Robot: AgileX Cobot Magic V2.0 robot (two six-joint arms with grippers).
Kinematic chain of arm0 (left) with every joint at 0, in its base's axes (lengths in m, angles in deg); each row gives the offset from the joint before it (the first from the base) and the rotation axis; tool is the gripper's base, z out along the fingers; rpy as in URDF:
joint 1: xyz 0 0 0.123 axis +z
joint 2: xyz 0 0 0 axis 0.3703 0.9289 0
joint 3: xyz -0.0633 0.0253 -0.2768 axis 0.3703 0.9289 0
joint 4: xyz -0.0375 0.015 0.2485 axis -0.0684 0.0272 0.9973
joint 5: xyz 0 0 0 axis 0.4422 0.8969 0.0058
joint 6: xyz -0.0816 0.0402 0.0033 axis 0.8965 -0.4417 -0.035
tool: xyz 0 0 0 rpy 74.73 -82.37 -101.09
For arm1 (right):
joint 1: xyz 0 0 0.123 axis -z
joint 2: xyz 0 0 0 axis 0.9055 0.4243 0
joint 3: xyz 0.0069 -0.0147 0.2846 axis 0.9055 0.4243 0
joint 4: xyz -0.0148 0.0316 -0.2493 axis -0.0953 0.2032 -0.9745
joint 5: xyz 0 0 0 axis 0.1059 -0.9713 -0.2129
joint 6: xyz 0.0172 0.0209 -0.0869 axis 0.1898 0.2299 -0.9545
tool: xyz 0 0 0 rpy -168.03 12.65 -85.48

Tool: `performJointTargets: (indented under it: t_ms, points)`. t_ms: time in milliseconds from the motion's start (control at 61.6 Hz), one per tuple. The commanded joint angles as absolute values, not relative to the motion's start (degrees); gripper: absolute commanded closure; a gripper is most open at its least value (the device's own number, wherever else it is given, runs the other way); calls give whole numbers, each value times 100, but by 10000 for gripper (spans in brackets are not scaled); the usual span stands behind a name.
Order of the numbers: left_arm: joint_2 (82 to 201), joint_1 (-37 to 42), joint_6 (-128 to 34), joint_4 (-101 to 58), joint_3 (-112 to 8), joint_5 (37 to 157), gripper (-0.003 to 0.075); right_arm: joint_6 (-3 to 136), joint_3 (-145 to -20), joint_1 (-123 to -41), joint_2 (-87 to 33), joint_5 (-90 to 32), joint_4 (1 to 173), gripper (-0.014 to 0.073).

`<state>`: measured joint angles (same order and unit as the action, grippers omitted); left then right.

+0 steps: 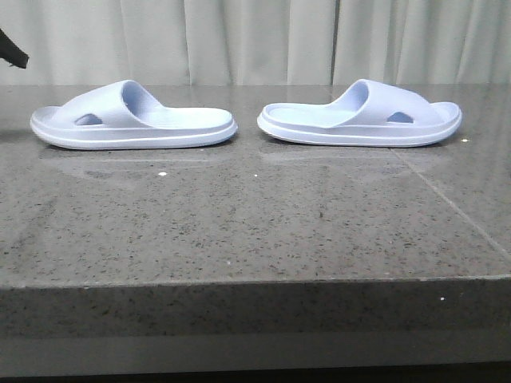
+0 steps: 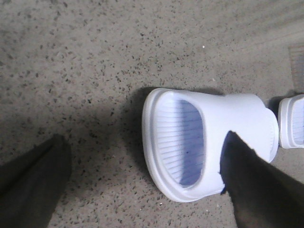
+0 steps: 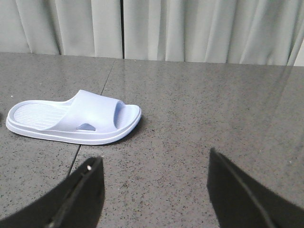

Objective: Insert blue slippers together front up

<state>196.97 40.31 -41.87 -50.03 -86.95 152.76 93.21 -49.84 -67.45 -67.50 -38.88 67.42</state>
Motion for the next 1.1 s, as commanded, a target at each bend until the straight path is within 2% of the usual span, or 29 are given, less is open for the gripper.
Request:
performJointTargets:
  t_ms: [0, 471, 552, 666, 763, 1088]
  points:
    - [19513, 3998, -4115, -5302, -8879, 15640, 102, 9285, -5180, -6698, -6665, -3392, 6685, 102]
    - [19741, 3662, -3994, -4999, -8879, 15550, 104, 9285, -5180, -6698, -6665, -3392, 6685, 102]
    - [19741, 3662, -3982, -4999, -8879, 15550, 141, 9285, -5180, -6698, -6665, -3392, 6685, 102]
    - [19741, 3662, -3972, -4999, -8879, 15550, 245, 9285, -5180, -6698, -6665, -3392, 6685, 102]
    - [19741, 3662, -3959, -5011, -8879, 15550, 302, 9285, -5180, -6698, -6665, -3392, 6685, 102]
    - [19753, 3547, -3933, -5021, -8879, 15385, 315, 9285, -5180, -6698, -6665, -3392, 6685, 102]
